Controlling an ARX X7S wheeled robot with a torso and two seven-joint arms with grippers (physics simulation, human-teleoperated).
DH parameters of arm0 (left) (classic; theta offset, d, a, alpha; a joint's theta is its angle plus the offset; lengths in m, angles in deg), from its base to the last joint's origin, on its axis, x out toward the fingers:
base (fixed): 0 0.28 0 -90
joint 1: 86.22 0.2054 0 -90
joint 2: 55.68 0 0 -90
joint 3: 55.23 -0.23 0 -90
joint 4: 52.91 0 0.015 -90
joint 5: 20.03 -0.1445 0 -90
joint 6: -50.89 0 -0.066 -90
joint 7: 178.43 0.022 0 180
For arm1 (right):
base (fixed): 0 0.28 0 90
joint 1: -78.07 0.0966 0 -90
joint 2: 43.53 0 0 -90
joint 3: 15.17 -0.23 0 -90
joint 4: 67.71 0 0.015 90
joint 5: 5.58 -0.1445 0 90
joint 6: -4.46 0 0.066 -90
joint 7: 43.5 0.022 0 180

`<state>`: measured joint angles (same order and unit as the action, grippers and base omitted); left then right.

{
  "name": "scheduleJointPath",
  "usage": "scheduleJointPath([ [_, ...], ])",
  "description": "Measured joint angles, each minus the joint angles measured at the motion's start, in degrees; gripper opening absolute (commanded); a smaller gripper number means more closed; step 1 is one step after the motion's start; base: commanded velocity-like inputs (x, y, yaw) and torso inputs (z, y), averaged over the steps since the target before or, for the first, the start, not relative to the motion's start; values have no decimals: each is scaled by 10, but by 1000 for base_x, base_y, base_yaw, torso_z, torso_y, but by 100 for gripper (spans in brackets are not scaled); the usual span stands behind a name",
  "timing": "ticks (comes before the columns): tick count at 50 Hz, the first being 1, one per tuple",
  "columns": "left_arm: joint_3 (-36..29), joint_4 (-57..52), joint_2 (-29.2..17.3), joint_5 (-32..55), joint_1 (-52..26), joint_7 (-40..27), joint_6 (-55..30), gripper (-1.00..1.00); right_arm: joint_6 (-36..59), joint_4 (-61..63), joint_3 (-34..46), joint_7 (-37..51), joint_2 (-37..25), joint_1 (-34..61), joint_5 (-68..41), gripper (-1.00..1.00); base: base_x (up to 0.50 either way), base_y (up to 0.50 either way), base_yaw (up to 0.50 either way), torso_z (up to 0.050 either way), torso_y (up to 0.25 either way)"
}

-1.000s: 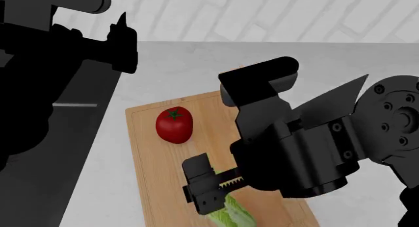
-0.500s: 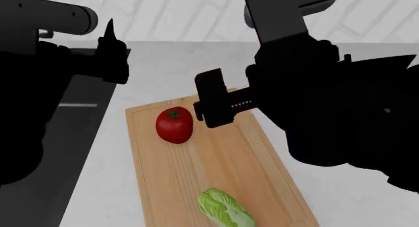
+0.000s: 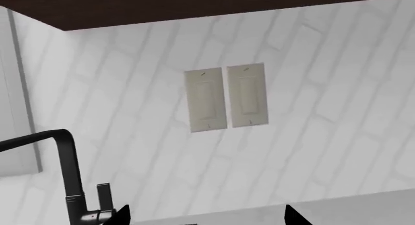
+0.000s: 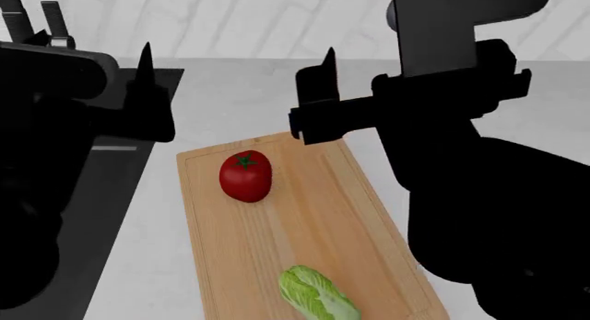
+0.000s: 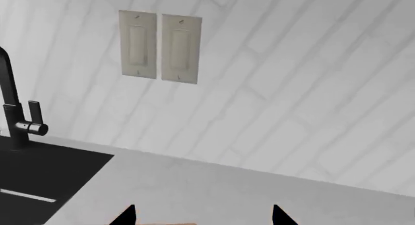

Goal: Pick the vegetables from the sink and place them on the cutting board.

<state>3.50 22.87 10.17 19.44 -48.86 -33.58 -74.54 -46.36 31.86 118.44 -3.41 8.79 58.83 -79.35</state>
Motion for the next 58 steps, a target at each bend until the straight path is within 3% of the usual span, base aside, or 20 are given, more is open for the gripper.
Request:
scheduleJointPath([
  [33,33,-130,-26,-2,134,-26,114,100,-190,176,-43,59,-48,-176,101,100,0,0,0,0,0],
  [58,57,-207,-40,-11,210,17,242,100,-279,286,-74,99,-72,-262,158,100,0,0,0,0,0],
])
